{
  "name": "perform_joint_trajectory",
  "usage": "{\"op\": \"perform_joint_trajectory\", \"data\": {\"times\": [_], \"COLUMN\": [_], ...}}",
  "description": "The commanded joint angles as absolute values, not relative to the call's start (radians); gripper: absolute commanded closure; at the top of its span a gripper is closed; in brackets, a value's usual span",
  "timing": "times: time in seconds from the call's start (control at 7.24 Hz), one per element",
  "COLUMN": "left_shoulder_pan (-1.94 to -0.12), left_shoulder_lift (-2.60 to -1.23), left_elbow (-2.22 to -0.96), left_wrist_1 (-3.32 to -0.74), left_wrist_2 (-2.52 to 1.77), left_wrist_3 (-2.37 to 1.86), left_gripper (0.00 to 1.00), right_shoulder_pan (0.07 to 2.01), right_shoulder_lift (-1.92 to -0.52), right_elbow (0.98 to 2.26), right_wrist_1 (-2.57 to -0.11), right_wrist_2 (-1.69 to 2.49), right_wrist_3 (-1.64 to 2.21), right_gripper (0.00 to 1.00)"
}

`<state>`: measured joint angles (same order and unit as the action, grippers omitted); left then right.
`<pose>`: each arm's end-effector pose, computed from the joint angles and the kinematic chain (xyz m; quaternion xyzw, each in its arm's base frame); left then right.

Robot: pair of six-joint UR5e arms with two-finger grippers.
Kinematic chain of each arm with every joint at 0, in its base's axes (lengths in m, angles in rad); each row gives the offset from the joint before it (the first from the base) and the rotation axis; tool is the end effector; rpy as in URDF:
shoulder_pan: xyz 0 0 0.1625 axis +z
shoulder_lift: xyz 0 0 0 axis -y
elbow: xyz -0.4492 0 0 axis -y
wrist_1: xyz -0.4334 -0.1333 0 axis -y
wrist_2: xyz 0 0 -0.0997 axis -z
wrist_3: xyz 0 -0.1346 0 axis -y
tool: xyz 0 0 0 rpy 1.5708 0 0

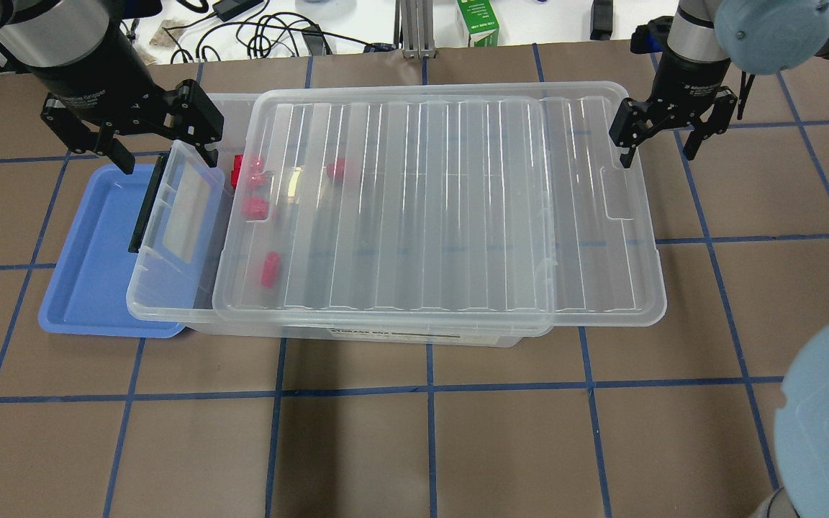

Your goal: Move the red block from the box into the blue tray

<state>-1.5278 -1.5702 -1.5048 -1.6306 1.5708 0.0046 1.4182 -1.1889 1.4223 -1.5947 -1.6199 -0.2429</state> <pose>-0.1103 -0.5380 0.5066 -0.0192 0.9998 -0.0034 0.0001 0.0251 -0.6702 0.3269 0.0474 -0.9931 -0.1073 0.0034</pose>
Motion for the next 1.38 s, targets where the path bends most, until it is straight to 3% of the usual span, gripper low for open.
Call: {"op": "perform_joint_trajectory", "data": {"times": [0.0, 1.24], "left_shoulder_pan": [-1.528, -1.532], "left_shoulder_lift": [-1.571, -1.572], "left_elbow": [-1.505, -1.506], "left_wrist_1": [-1.631, -1.631], "left_wrist_2": [1.571, 1.571], "left_wrist_3": [0.005, 0.003], "left_gripper": [0.0, 0.0], "right_shoulder_pan": [1.378, 1.325], "right_shoulder_lift": [-1.189, -1.189], "right_elbow": [1.42, 1.422], "right_wrist_1": [-1.597, -1.6], "right_wrist_2": [-1.623, -1.651], "right_wrist_3": [-0.316, -0.385], "right_gripper": [0.0, 0.0]}}
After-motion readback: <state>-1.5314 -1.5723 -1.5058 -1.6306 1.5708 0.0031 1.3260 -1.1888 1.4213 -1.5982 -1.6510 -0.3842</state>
